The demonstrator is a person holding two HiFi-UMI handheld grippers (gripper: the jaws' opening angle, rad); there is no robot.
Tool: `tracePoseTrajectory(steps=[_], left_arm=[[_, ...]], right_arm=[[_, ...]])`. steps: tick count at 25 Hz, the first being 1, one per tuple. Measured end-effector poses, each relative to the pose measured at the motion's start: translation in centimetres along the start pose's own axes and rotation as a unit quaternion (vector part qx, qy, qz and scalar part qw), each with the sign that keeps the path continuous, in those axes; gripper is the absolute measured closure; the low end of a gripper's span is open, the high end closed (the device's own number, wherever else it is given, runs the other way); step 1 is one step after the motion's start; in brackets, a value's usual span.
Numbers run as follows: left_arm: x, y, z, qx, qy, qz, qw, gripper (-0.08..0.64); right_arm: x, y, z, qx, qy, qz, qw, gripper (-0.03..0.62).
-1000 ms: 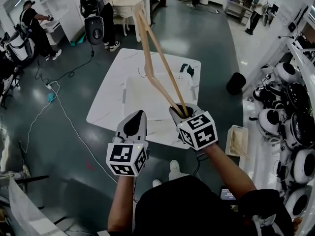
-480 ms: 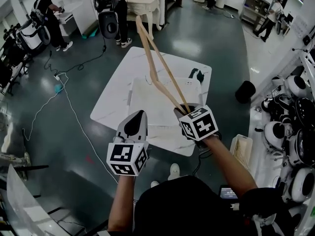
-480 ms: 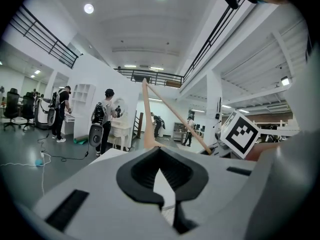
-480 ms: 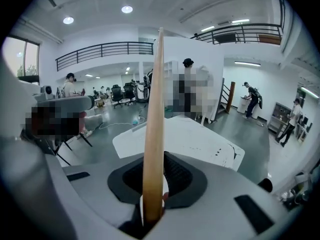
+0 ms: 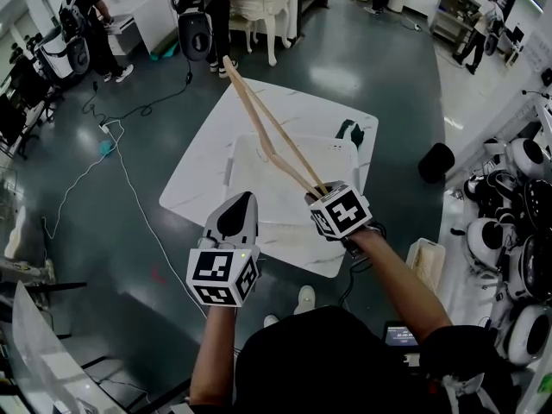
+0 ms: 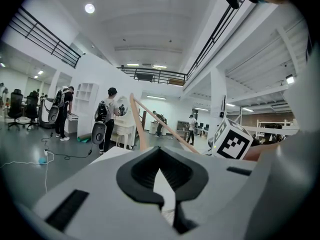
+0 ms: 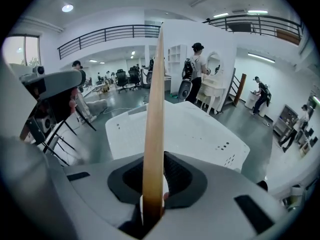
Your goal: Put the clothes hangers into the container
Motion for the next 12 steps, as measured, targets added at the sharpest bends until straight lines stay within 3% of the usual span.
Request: tracePoseTrajectory(steps=[12], left_arm=[[0.7, -0.9, -0.3, 0.012, 0.006, 0.017, 0.9998, 0.557]], right_arm=[[-1.6, -3.6, -1.7, 0.076, 0.028, 0.008, 0.997, 0.529]])
Point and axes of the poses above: the fingertips, and each gripper's own axes: y backward along the fingers, x to its left, z out of its top, the point moved 2 cm from there along y, backward along the fingers, and after that the axes turned 13 degrees about x, right-handed, at the moved point
